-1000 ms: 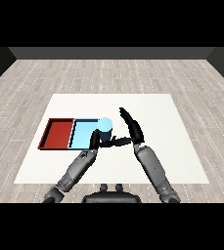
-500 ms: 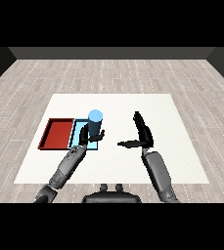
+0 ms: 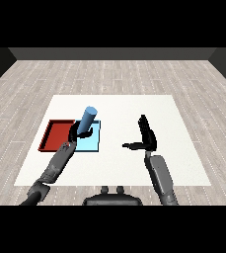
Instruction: Pick the blue can and put it in the blue box
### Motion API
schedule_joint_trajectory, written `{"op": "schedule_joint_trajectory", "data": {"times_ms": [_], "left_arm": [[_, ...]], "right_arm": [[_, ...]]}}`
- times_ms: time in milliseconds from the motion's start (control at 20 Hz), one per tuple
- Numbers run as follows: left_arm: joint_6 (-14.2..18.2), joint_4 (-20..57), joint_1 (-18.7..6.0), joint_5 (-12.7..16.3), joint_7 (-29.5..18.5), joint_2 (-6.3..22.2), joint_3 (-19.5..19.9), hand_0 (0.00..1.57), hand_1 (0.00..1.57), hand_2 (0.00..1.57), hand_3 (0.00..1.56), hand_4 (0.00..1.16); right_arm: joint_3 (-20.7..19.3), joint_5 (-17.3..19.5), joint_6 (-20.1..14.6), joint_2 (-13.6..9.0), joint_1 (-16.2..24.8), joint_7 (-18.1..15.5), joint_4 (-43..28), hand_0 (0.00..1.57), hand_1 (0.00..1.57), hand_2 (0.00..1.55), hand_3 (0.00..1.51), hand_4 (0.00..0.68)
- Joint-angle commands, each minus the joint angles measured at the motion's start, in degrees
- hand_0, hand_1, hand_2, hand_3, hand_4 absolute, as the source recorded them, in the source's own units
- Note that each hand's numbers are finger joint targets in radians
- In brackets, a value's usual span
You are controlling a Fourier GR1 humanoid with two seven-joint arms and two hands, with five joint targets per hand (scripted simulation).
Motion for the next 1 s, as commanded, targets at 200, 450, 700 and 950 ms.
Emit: {"op": "schedule_joint_trajectory", "data": {"times_ms": [200, 450, 700, 950], "left_arm": [[4.3, 21.1, -9.1, -11.6, 15.3, 1.4, -5.6, 0.5, 0.5, 0.44, 0.4, 0.92], [3.1, 32.4, -14.5, -15.3, 18.5, -3.9, -7.1, 0.85, 0.85, 0.79, 0.58, 0.88], [-5.7, 41.6, -19.3, -15.3, 25.1, -4.8, -6.7, 1.31, 1.31, 1.15, 0.0, 0.82], [-12.4, 43.9, -18.2, -15.0, 22.4, -9.1, -6.3, 1.46, 1.46, 1.34, 0.13, 0.62]], "right_arm": [[-1.3, 0.1, -1.1, 0.2, 1.2, 0.2, 1.4, 0.0, 0.0, 0.0, 0.0, 0.0], [-6.6, -4.4, 2.0, -1.8, -0.9, -0.7, 5.1, 0.0, 0.0, 0.0, 0.0, 0.0], [-7.1, -2.8, 1.0, -1.4, -3.2, -3.2, 11.2, 0.0, 0.0, 0.0, 0.0, 0.0], [-8.3, -4.1, 1.7, -1.0, -3.1, -4.4, 13.4, 0.0, 0.0, 0.0, 0.0, 0.0]]}}
